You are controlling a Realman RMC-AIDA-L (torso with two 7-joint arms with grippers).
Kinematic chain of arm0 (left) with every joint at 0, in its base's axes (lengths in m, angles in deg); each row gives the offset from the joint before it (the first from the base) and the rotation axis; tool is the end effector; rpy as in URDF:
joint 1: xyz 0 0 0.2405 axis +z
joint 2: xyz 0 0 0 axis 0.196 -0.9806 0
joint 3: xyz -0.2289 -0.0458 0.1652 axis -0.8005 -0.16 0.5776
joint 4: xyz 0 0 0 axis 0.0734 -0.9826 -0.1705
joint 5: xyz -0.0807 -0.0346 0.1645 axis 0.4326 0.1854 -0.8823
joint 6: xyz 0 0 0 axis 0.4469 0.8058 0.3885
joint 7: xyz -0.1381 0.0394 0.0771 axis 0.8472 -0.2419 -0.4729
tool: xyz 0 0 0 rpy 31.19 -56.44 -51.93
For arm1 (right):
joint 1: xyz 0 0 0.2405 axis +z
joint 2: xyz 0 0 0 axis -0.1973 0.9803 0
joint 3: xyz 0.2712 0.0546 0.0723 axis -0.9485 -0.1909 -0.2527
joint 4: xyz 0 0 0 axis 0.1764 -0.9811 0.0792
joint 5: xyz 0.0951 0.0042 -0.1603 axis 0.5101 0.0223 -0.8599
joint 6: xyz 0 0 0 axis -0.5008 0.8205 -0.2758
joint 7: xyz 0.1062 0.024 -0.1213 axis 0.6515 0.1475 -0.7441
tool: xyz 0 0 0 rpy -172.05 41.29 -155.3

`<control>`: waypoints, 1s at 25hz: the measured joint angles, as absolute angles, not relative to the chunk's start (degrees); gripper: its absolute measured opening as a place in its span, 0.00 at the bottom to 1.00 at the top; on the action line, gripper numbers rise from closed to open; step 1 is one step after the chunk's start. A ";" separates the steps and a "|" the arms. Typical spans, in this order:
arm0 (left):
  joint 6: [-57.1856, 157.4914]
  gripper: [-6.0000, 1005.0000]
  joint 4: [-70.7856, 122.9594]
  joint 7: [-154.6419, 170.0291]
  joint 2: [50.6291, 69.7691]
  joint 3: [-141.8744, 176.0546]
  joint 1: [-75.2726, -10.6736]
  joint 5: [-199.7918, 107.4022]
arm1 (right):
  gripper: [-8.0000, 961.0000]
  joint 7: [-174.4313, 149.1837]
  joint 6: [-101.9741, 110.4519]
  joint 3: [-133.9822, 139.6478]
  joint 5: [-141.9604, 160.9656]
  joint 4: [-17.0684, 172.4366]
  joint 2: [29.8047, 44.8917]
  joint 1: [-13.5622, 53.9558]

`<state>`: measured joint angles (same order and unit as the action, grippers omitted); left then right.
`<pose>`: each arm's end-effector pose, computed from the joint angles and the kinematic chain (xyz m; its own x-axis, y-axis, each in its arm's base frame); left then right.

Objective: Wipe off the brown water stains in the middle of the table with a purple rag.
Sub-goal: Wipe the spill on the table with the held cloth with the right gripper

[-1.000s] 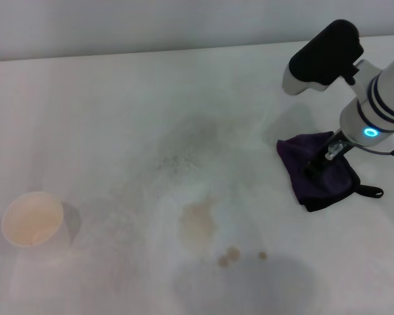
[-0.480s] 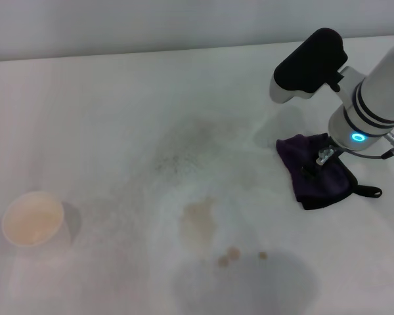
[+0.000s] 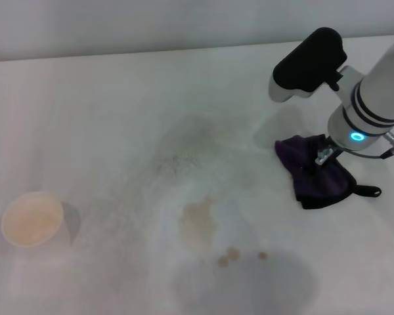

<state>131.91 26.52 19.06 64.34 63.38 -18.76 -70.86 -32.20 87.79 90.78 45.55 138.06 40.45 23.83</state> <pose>-0.3909 0.2183 0.0193 0.7552 -0.1146 0.6454 0.6447 -0.0480 -0.7629 0.2783 0.3605 -0.0495 0.5685 -0.7704 0.2888 -0.4786 -0.5952 -0.6455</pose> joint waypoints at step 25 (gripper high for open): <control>131.92 0.89 25.83 18.38 64.28 63.29 -19.29 -70.76 | 0.11 -32.50 90.43 112.35 69.59 145.65 40.75 25.95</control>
<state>131.92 25.83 18.38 64.28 63.29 -19.29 -70.76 -32.50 90.43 112.35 69.59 145.65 40.75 25.95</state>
